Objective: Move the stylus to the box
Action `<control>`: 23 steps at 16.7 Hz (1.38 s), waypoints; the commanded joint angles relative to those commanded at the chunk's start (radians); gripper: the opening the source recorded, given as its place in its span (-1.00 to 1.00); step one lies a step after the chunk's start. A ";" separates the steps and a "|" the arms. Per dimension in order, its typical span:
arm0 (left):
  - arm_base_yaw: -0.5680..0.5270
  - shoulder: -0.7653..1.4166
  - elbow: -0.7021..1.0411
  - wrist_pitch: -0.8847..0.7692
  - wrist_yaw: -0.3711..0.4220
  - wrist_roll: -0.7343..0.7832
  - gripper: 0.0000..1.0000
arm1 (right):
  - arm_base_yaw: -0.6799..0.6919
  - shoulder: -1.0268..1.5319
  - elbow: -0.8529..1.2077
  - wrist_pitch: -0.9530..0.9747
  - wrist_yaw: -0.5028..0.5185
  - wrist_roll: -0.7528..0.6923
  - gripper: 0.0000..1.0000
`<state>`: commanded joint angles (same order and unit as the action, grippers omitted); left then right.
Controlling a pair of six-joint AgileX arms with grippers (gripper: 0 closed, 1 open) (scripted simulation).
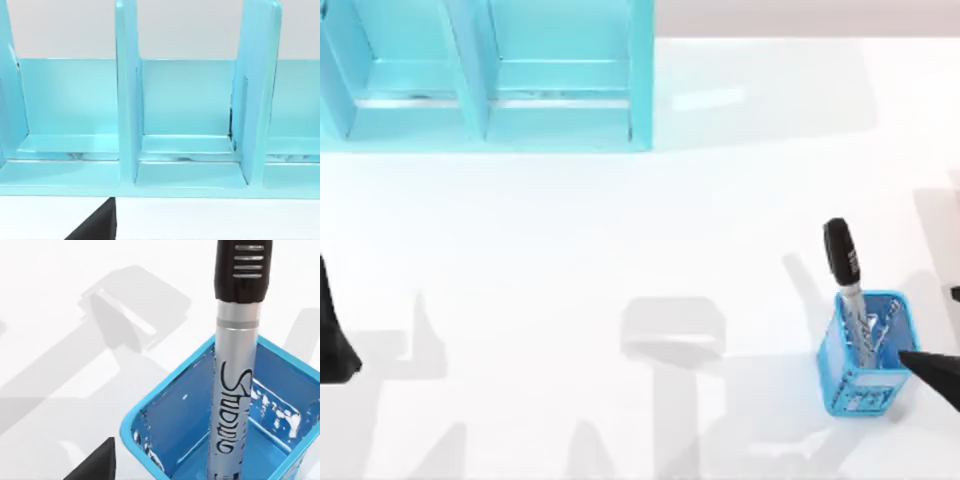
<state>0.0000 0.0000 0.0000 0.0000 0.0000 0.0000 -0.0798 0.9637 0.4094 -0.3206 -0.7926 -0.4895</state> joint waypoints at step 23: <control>0.000 0.000 0.000 0.000 0.000 0.000 1.00 | 0.336 0.481 -0.034 0.711 0.245 0.313 1.00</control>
<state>0.0000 0.0000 0.0000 0.0000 0.0000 0.0000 0.2560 1.4451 0.3755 0.3905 -0.5476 -0.1766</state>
